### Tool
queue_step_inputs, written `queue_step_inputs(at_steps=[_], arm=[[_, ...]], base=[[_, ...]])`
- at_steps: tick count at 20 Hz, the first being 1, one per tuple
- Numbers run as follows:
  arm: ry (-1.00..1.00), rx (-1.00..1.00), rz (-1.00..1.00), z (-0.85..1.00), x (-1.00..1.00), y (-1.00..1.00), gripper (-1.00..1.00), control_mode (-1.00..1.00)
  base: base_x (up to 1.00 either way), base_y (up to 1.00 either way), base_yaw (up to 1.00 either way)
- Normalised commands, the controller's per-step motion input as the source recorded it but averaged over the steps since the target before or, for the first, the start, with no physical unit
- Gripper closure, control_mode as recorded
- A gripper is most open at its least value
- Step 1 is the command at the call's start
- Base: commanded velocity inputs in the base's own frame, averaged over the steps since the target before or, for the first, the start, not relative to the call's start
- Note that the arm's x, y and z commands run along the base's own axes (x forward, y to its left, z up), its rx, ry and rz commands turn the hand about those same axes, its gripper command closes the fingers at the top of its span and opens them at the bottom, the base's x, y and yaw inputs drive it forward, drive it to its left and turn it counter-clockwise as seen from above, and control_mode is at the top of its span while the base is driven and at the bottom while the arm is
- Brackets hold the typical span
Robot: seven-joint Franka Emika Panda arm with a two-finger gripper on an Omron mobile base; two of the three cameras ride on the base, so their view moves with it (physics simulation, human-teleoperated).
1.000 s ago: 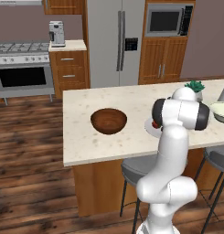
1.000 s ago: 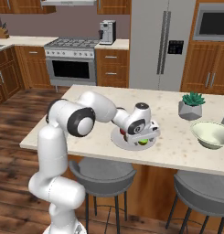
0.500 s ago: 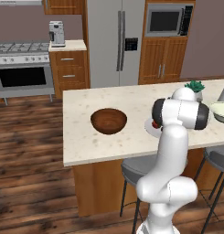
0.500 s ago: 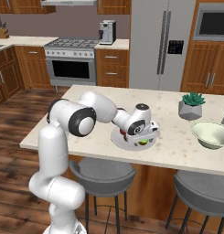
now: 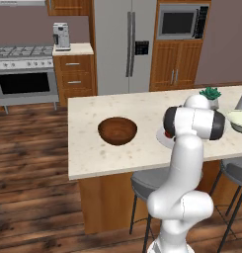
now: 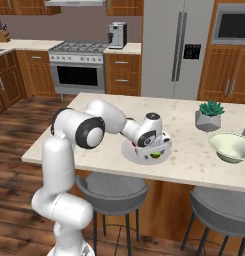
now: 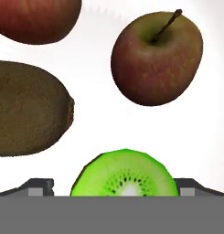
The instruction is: Take the fruits from the plate on the dining counter and place two fruits in each bowl.
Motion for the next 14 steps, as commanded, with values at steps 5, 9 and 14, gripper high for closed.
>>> queue_step_inputs(at_steps=[5, 9, 14], arm=[[0.0, 0.0, 0.0, -0.16, 0.0, -0.01, 1.0, -1.0], [0.0, 0.0, 0.0, 0.01, -0.03, -0.06, 1.0, -1.0], [-0.01, 0.0, 0.0, 0.36, -0.01, 0.03, 1.0, -1.0]], base=[[0.0, 0.0, 0.0], [0.0, 0.0, 0.0], [0.0, 0.0, 0.0]])
